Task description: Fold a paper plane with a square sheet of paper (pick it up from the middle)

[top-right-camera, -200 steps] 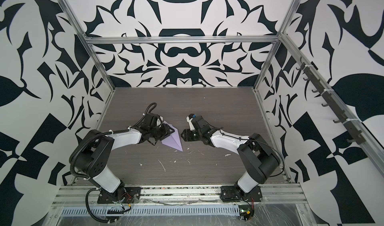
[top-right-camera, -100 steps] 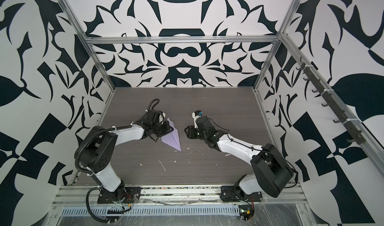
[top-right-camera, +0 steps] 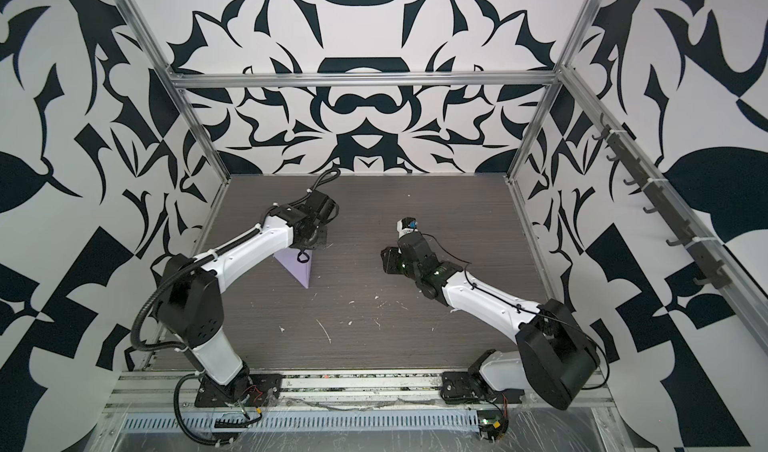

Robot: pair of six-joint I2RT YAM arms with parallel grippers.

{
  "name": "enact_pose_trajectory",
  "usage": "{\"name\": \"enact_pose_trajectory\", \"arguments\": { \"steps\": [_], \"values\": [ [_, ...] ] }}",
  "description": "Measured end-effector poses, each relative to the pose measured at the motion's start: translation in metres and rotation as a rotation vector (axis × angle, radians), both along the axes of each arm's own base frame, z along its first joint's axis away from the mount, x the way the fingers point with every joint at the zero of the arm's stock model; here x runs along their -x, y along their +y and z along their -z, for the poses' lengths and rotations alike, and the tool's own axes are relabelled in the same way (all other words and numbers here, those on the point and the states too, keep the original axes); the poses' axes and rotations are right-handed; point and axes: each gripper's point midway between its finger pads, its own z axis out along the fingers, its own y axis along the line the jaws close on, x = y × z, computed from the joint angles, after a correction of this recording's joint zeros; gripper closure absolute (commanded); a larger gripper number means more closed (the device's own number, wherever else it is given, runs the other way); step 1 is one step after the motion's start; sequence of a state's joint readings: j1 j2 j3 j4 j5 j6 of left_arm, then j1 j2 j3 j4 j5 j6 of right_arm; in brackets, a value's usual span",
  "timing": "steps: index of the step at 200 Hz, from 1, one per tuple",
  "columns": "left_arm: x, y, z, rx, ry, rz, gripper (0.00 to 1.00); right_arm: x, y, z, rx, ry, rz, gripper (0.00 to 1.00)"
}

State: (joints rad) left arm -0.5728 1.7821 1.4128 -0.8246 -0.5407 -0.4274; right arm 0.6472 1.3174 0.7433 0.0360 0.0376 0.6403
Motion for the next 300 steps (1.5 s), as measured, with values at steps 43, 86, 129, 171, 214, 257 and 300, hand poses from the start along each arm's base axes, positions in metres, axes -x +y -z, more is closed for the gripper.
{"name": "enact_pose_trajectory", "arguments": {
  "steps": [43,86,129,171,214,257,300],
  "values": [
    [-0.012,0.017,0.043,-0.267,0.074,-0.015,0.94,0.007,-0.018,0.002,0.02,0.003,0.053,0.56],
    [-0.018,0.003,0.081,-0.387,0.121,0.021,0.91,0.009,-0.027,0.002,0.03,0.008,0.081,0.56],
    [-0.007,-0.033,0.098,-0.315,0.148,0.072,0.76,0.012,-0.034,0.007,0.036,0.02,0.102,0.57],
    [0.004,-0.071,0.089,-0.074,0.171,0.104,0.58,0.012,-0.035,0.009,0.038,0.029,0.109,0.57],
    [0.037,-0.111,0.02,0.383,0.147,0.176,0.47,0.011,-0.03,0.017,0.026,0.054,0.092,0.55],
    [0.04,-0.087,-0.034,0.674,0.041,0.161,0.49,0.012,-0.017,0.035,0.014,0.109,0.041,0.5],
    [0.054,-0.036,0.024,0.633,0.111,0.05,0.53,0.008,0.007,0.049,-0.02,0.17,-0.034,0.5]
  ]
}}
